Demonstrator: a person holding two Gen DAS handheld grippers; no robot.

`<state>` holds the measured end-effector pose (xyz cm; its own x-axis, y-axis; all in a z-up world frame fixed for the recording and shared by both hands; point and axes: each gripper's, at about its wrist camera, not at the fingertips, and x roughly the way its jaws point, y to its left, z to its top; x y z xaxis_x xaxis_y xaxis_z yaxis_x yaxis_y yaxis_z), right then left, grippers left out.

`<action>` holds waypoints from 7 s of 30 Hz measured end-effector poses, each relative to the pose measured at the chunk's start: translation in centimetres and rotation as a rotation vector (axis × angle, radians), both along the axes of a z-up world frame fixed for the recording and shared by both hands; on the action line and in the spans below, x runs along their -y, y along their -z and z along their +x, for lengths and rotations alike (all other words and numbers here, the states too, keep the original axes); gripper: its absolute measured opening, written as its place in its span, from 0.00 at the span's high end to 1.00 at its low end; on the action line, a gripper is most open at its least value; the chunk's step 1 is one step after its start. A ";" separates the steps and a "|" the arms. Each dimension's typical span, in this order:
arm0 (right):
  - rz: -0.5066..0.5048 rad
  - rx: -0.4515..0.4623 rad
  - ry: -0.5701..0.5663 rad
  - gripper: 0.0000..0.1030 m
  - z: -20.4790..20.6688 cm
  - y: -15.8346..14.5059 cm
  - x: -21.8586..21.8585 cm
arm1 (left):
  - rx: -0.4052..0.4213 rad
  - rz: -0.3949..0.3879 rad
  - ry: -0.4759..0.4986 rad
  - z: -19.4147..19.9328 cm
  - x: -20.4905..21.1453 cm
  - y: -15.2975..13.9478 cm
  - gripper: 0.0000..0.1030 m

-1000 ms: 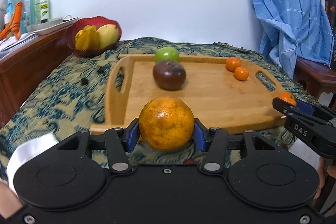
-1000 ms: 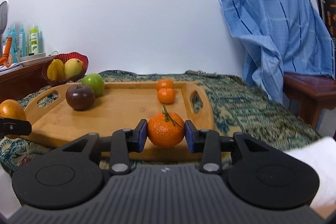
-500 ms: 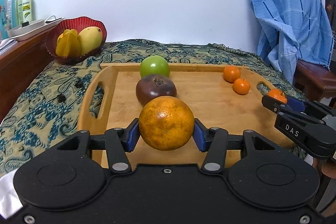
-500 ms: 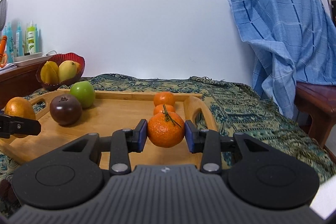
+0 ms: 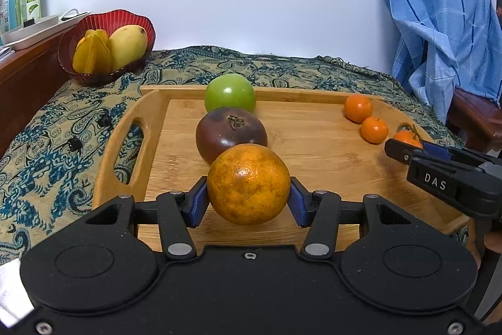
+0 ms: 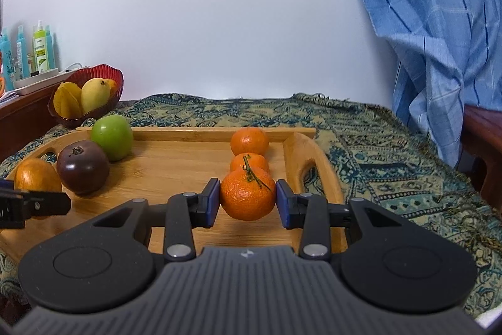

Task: Organize fruits
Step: 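Carry the large orange and mandarin over the tray with both grippers, then lower orange and mandarin onto the tray and open both grippers, then move both tools back toward the red dates on the towel, then grasp a red date with left gripper while right gripper grasps another date, then carry both red dates over the tray with both grippers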

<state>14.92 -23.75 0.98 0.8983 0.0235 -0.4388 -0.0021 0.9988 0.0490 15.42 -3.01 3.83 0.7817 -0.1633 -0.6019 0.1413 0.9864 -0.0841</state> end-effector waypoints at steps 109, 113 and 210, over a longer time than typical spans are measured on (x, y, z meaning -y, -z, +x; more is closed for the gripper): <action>-0.010 0.059 0.056 0.12 -15.5 2.7 -4.4 | 0.011 -0.003 0.052 -14.4 -1.6 2.9 0.32; -0.018 0.060 0.029 0.14 -15.7 2.8 -4.8 | -0.002 0.006 0.041 -14.9 -1.9 2.9 0.54; -0.070 0.027 0.061 0.71 -4.0 1.1 -1.0 | 0.011 0.023 0.019 -4.8 1.9 1.5 0.83</action>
